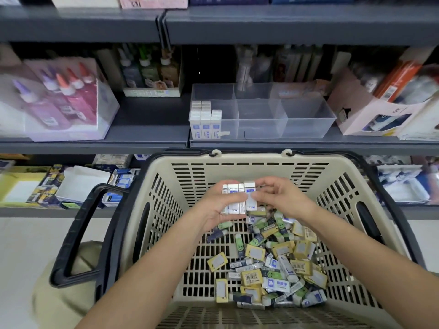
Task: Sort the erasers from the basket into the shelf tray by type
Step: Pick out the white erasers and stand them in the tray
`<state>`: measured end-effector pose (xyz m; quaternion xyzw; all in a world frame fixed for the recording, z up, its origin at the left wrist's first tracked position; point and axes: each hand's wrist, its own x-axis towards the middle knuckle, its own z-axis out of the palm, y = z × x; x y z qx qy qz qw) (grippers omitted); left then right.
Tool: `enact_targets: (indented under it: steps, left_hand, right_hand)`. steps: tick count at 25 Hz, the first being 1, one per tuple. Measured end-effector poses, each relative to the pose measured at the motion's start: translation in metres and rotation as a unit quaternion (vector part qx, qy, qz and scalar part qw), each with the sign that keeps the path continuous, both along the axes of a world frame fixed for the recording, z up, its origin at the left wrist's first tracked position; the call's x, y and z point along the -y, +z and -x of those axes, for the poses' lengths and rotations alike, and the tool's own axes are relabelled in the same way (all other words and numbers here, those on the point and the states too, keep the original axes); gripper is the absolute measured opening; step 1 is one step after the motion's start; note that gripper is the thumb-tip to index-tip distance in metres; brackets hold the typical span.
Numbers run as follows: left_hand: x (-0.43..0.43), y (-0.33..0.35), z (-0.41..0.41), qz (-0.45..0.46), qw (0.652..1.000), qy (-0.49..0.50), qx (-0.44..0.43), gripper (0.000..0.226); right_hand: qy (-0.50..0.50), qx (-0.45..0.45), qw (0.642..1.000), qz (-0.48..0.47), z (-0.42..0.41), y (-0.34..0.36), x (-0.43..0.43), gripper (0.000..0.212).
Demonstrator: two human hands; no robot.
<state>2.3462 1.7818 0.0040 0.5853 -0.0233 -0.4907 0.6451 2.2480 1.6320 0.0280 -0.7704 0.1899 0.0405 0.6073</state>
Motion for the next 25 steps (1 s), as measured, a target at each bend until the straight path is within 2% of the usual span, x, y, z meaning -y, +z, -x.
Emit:
enact_targets:
  steps: [2,7,13,16,21,25]
  left_hand:
    - [0.001,0.012,-0.007,0.009,1.000,0.004,0.025,0.037]
    - [0.001,0.045,-0.030,0.020,0.993,0.019,0.111,0.034]
    - [-0.010,0.063,-0.047,0.070,0.990,0.018,0.117,0.036]
    - [-0.008,0.070,-0.054,0.077,0.989,0.028,0.126,0.039]
    - [-0.002,0.083,-0.073,0.091,0.980,0.042,0.169,0.034]
    - [-0.007,0.088,-0.092,0.100,0.972,0.090,0.192,0.030]
  right_hand:
    - [-0.005,0.039,0.999,0.022,-0.008,0.014,-0.001,0.016]
    - [0.037,0.081,0.993,0.080,-0.036,0.055,-0.002,0.033]
    - [-0.012,0.105,0.994,-0.004,-0.063,0.081,0.000,0.019]
    - [-0.026,0.124,0.991,-0.029,-0.071,0.085,0.001,0.020]
    - [-0.029,0.152,0.985,0.072,-0.096,0.093,0.008,0.015]
    - [-0.076,0.143,0.972,0.171,-0.130,0.103,0.026,0.011]
